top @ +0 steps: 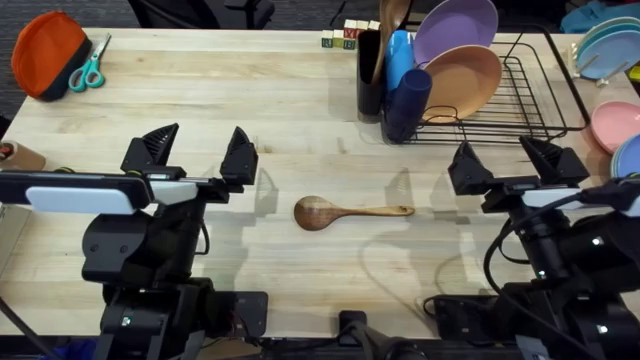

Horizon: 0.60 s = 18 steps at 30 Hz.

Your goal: Pick up the spoon on the table one by one and put them onto the rack

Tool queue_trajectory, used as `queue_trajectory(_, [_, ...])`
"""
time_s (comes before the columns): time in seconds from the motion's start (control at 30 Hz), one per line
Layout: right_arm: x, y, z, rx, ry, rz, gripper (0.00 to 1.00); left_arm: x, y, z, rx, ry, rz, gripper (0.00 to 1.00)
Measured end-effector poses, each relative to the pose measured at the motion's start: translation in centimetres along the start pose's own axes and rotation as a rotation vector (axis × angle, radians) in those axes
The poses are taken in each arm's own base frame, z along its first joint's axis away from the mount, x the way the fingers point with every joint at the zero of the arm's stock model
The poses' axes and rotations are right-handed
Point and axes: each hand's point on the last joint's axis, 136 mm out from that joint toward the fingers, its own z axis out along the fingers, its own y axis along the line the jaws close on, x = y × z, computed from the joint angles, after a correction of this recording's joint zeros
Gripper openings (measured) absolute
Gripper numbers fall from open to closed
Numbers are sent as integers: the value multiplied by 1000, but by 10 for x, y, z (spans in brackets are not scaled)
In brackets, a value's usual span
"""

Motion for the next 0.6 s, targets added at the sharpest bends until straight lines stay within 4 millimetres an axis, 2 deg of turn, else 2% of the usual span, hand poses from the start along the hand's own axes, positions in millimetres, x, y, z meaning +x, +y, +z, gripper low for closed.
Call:
queue_trajectory(0.57, [-3,0,0,1,-11,0,995,-1,1,0,-4,-6,0,995])
queue_trajectory(0.6, [0,0,-1,1,7,1,995,4,1,0,-5,16,0,994])
